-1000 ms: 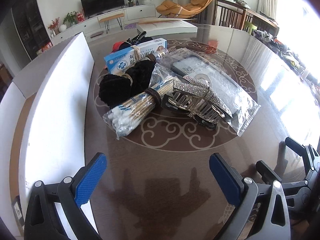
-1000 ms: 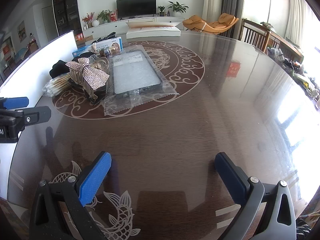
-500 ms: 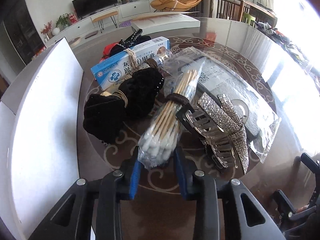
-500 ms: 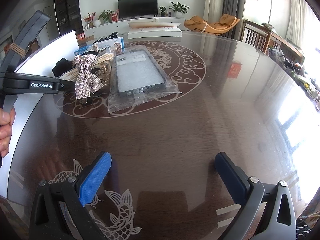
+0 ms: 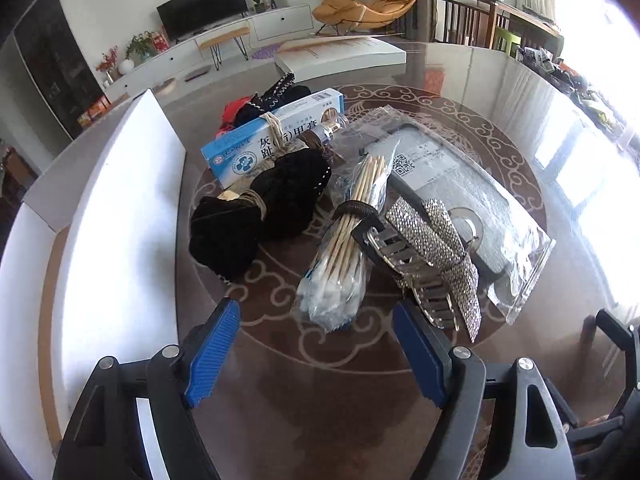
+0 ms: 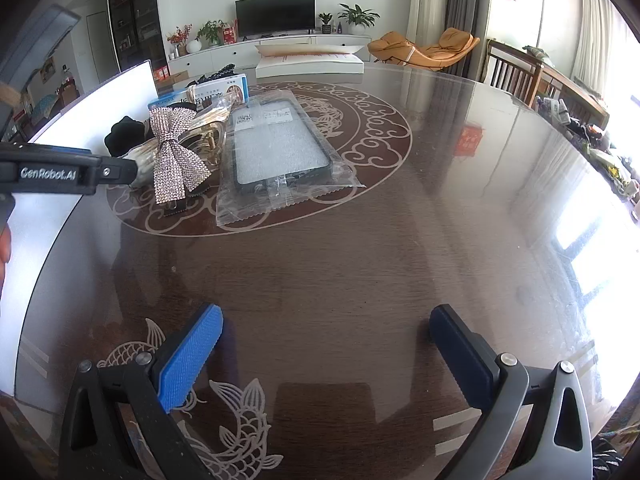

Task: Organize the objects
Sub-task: 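Grasp the bagged cotton swab bundle with the left tool while the right tool approaches the rhinestone bow clip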

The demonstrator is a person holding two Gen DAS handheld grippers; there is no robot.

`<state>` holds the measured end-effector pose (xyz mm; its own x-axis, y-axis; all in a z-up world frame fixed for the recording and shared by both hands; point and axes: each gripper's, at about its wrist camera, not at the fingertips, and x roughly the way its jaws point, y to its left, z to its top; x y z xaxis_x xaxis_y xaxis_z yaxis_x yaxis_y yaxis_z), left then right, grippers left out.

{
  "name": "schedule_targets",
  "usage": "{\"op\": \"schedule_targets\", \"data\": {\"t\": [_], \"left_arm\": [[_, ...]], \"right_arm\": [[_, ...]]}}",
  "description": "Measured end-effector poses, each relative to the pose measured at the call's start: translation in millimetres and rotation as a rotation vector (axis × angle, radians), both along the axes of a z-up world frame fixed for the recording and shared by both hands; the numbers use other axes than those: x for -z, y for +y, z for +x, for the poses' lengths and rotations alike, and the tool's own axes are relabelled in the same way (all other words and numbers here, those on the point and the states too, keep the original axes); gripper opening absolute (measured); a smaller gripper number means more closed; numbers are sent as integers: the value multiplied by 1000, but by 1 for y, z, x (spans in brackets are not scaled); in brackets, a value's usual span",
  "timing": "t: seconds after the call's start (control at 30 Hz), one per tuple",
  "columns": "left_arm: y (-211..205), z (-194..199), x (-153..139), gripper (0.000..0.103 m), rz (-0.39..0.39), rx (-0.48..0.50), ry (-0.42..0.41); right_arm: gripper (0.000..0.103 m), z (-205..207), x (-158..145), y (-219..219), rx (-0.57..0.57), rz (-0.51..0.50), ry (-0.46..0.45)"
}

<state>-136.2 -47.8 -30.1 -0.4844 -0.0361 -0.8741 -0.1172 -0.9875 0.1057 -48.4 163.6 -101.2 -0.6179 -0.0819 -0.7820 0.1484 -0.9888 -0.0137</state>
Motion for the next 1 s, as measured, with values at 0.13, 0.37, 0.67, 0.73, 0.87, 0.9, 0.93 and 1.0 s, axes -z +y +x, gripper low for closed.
{"op": "schedule_targets", "data": {"t": [0.13, 0.37, 0.67, 0.73, 0.87, 0.9, 0.93, 1.0], "left_arm": [[9, -24, 14, 45, 59, 47, -36], [-5, 49, 14, 39, 143, -31, -53], [-7, 77, 15, 79, 2, -26, 11], [-7, 74, 19, 42, 35, 5, 33], [-13, 87, 21, 29, 165, 6, 51], [-15, 93, 20, 29, 187, 2, 58], [-17, 101, 18, 29, 209, 0, 65], [-19, 115, 10, 29, 236, 3, 83]], "right_arm": [[103, 0, 0, -1, -3, 0, 3], [103, 0, 0, -2, -6, -1, 7], [103, 1, 0, 0, -43, -21, -3], [103, 3, -4, 7, -68, -104, -7], [103, -6, -22, 25, -38, -341, -1], [103, -13, -31, 21, -45, -353, 15], [103, -24, -38, 15, -65, -346, 26], [103, -54, -49, -5, -117, -309, 15]]}}
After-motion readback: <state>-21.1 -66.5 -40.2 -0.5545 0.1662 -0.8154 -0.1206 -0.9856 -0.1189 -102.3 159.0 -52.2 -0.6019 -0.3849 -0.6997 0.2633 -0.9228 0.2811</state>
